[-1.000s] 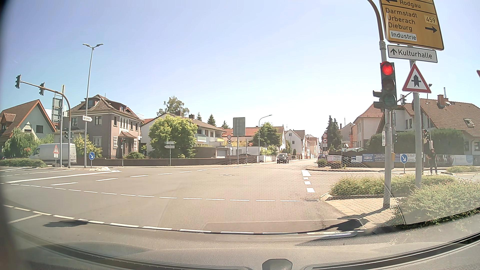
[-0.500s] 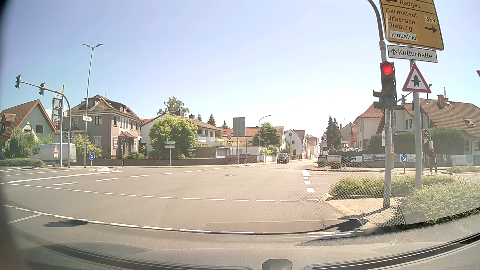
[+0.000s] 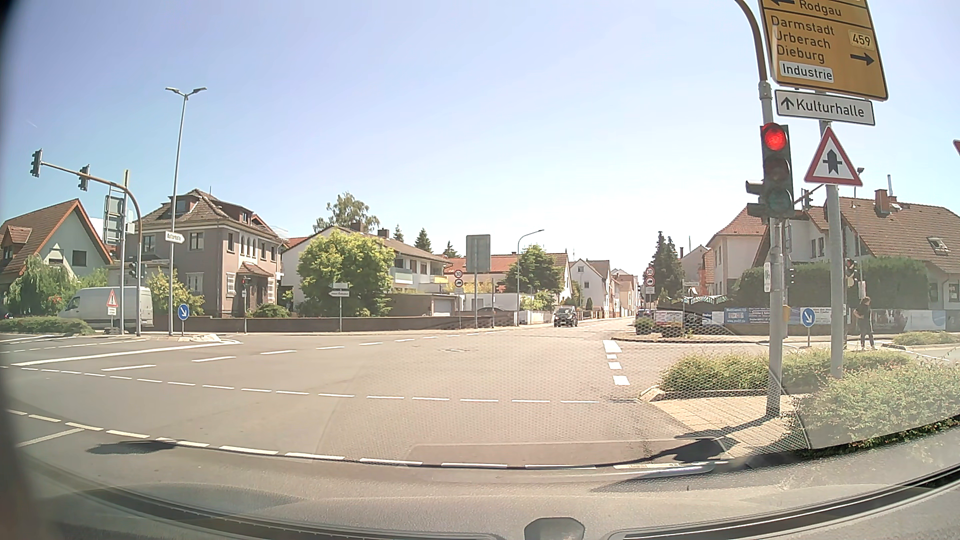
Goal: Follow the waypoints while adhering to traffic rules and regulations
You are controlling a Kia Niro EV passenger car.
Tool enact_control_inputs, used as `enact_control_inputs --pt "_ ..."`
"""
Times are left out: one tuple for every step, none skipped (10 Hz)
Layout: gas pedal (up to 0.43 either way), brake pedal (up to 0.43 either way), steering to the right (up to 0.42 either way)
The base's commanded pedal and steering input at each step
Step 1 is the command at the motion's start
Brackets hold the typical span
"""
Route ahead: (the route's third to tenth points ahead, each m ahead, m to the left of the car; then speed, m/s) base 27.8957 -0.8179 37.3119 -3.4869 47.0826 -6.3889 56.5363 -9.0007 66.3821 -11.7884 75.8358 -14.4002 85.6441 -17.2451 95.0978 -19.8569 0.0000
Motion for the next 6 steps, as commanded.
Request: enact_control_inputs --pt "0.0 0.329 -0.009" --pt "0.0 0.329 -0.009" --pt "0.0 0.329 -0.009" --pt "0.0 0.329 -0.009" --pt "0.0 0.329 -0.009" --pt "0.0 0.329 -0.009"
